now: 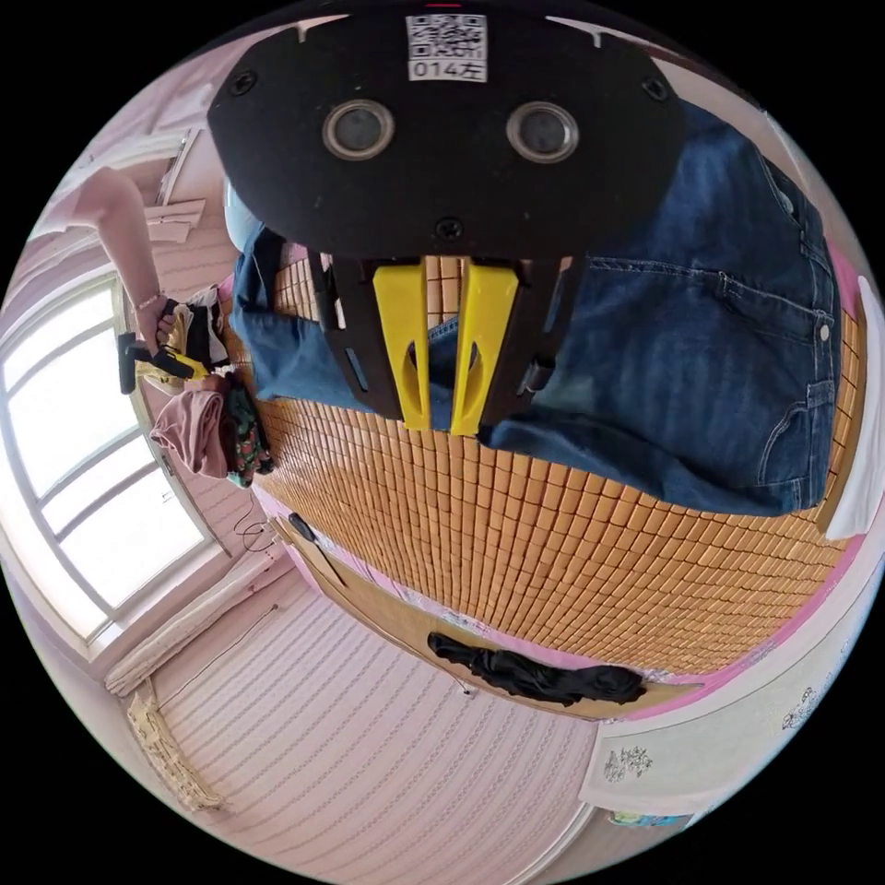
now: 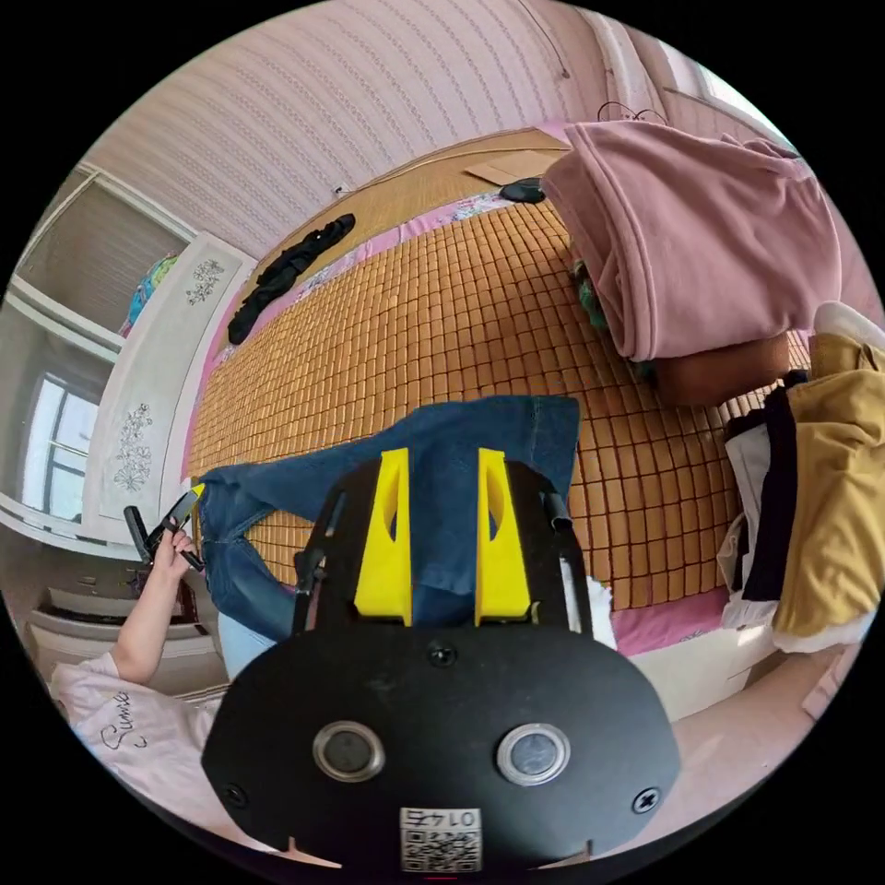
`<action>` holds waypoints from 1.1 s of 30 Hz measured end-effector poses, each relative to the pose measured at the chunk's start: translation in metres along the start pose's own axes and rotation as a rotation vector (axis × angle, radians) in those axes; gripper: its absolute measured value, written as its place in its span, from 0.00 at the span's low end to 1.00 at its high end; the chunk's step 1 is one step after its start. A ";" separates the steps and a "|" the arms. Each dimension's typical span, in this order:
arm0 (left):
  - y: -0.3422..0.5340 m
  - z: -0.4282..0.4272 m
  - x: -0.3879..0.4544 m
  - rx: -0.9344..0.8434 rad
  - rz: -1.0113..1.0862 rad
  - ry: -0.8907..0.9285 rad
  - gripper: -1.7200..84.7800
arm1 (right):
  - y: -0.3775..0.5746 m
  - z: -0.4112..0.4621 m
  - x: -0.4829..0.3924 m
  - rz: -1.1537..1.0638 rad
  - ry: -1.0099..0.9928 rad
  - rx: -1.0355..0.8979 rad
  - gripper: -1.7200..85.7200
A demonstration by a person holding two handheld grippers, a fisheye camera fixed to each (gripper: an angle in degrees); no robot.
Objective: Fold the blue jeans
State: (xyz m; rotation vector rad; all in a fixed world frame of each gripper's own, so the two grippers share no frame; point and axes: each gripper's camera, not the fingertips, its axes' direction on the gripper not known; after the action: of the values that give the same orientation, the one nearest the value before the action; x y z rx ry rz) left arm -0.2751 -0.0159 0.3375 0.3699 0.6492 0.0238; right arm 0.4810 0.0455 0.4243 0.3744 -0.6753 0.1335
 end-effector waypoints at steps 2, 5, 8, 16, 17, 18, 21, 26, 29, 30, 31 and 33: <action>0.022 0.018 -0.003 -0.084 0.043 -0.056 0.09 | 0.026 0.040 -0.010 -0.045 0.079 -0.100 0.20; 0.054 0.045 -0.004 -0.208 0.131 -0.141 0.10 | 0.074 0.113 -0.050 -0.269 0.269 -0.297 0.25; 0.073 0.069 0.001 -0.261 0.190 -0.218 0.11 | 0.103 0.154 -0.079 -0.387 0.480 -0.309 0.23; 0.084 0.112 0.026 -0.318 0.273 -0.348 0.11 | 0.081 0.091 -0.096 -0.338 0.476 -0.148 0.04; 0.090 0.112 0.029 -0.302 0.298 -0.349 0.11 | 0.068 0.068 -0.104 -0.365 0.472 -0.112 0.03; 0.092 0.112 0.029 -0.293 0.303 -0.345 0.11 | 0.049 0.043 -0.111 -0.386 0.462 -0.083 0.03; 0.098 0.110 0.029 -0.274 0.284 -0.318 0.10 | -0.024 -0.003 -0.125 -0.367 0.355 -0.043 0.04; 0.106 0.068 0.056 -0.159 0.329 -0.225 0.09 | -0.100 -0.008 -0.125 -0.200 0.452 0.033 0.19; 0.127 0.043 0.074 -0.160 0.385 -0.149 0.10 | -0.066 0.016 -0.119 -0.221 0.334 -0.006 0.22; 0.133 0.041 0.076 -0.173 0.391 -0.133 0.11 | -0.042 0.035 -0.111 -0.220 0.310 -0.052 0.22; 0.146 0.039 0.081 -0.211 0.407 -0.109 0.12 | -0.029 0.046 -0.106 -0.215 0.305 -0.082 0.21; 0.169 0.040 0.089 -0.269 0.425 -0.089 0.13 | 0.026 0.091 -0.082 -0.147 0.237 -0.200 0.22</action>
State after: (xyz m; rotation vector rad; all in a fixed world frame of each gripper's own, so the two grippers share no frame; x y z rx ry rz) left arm -0.1639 0.1408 0.3729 0.2411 0.4624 0.4932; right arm 0.3585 0.0347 0.4453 0.2102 -0.4211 -0.0301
